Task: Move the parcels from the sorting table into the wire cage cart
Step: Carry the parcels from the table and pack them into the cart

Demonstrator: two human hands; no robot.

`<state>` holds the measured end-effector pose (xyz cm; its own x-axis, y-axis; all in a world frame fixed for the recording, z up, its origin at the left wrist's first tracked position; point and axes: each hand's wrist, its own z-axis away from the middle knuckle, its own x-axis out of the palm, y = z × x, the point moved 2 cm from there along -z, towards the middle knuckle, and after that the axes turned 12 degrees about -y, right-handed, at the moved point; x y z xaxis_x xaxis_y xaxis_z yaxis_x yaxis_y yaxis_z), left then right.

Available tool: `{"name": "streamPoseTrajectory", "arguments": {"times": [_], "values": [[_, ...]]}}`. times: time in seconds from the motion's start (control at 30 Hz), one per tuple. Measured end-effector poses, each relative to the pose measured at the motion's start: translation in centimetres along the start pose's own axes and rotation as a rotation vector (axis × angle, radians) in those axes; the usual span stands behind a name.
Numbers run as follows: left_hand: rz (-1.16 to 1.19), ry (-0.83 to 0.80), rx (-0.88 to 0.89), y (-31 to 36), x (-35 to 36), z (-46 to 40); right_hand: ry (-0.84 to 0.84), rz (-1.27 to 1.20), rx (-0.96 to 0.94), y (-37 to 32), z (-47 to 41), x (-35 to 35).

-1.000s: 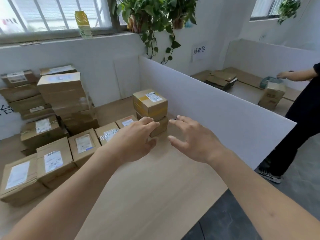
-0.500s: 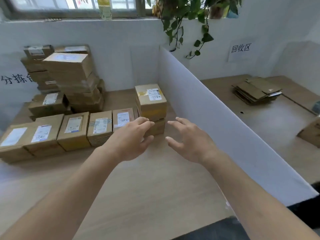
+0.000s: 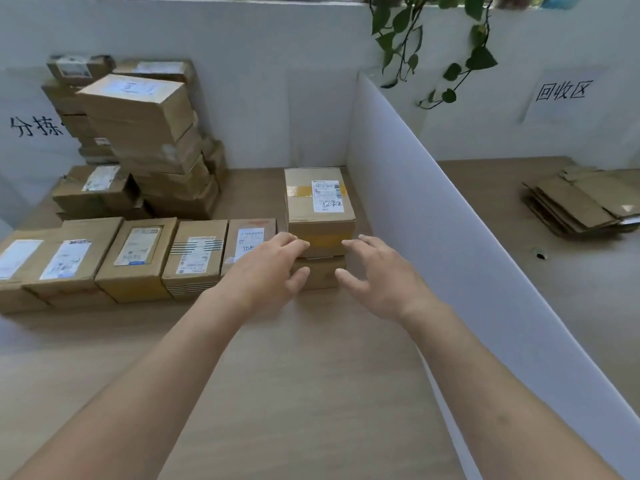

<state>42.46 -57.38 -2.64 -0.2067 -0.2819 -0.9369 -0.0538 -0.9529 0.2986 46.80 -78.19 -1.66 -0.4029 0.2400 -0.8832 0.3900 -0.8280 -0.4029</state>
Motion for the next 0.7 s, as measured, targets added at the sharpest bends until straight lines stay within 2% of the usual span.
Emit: {"name": "streamPoseTrajectory", "arguments": {"times": [0.37, 0.5, 0.63, 0.7], "values": [[0.079, -0.117, -0.14, -7.0, 2.1, -14.2, -0.046, -0.05, 0.077, 4.2, -17.9, 0.8], [0.181, -0.153, -0.21, -8.5, 3.2, -16.9, -0.044, -0.18, 0.144, 5.2, -21.6, 2.4], [0.413, -0.095, -0.138, -8.8, 4.3, -17.8, 0.111, -0.389, 0.128, 5.6, -22.3, 3.9], [0.445, -0.051, -0.176, -9.0, 4.5, -17.7, 0.202, -0.432, 0.151, 6.0, -22.0, 4.3]]}}
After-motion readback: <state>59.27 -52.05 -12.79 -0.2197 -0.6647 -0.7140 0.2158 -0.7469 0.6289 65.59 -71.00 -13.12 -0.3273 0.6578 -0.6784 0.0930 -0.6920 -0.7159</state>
